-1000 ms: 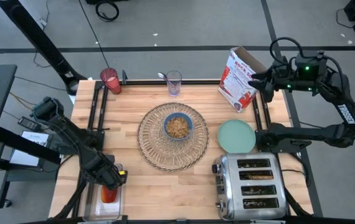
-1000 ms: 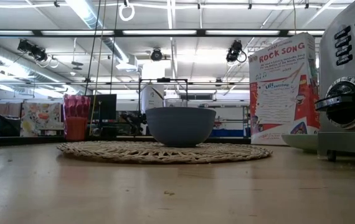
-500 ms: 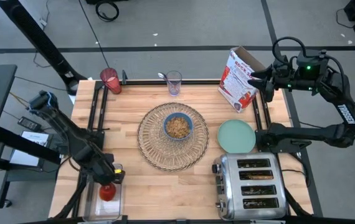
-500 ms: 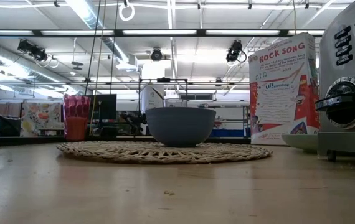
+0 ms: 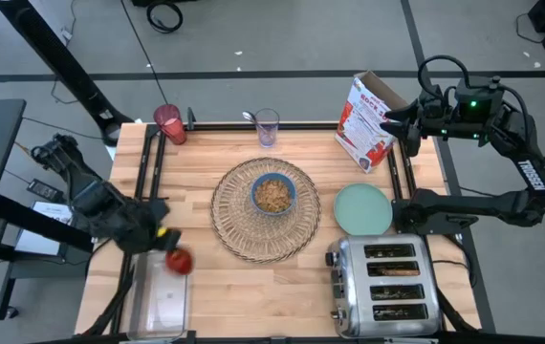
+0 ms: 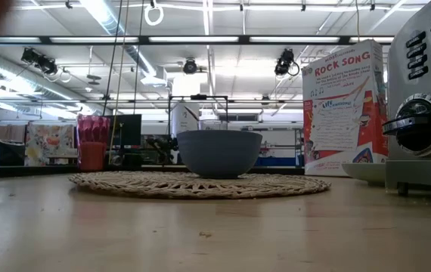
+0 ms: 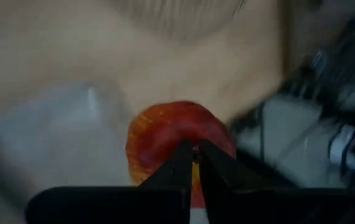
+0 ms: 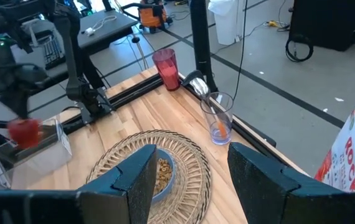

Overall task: Arrange a breakfast setting
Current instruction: Put the red apple on the brown table mat

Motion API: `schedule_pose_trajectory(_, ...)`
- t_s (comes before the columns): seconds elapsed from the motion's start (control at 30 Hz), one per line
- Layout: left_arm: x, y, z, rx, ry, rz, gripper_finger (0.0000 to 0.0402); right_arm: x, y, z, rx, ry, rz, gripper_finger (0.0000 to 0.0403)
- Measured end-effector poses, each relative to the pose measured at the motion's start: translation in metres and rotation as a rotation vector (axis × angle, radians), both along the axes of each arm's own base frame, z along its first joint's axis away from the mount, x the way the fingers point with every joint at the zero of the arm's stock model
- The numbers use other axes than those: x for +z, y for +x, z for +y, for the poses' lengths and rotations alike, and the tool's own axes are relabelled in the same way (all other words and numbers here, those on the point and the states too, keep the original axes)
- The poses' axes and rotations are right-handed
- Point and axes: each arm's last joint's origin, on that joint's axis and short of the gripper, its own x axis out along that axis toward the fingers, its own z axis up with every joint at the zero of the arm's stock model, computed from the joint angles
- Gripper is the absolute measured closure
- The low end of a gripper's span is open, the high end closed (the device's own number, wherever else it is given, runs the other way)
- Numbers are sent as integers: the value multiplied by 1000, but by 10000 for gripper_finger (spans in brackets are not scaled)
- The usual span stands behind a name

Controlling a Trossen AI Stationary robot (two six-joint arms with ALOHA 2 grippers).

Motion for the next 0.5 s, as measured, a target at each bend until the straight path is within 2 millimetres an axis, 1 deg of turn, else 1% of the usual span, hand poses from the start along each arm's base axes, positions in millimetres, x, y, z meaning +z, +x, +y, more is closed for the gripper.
schedule_pose_trajectory(0.1, 0, 12, 13, 65, 184, -86, 380, 0, 0, 0, 2, 1, 1, 199)
schedule_pose_trajectory(0.17, -3, 25, 23, 82, 303, -90, 380, -1, 2, -1, 2, 5, 6, 199)
schedule_pose_trajectory(0.3, -12, 52, 48, 119, 460, -26, 380, -1, 4, -2, 9, 17, 7, 199)
schedule_pose_trajectory(0.5, -33, 94, 98, 153, 569, 132, 380, -2, 8, -1, 54, 67, -5, 199)
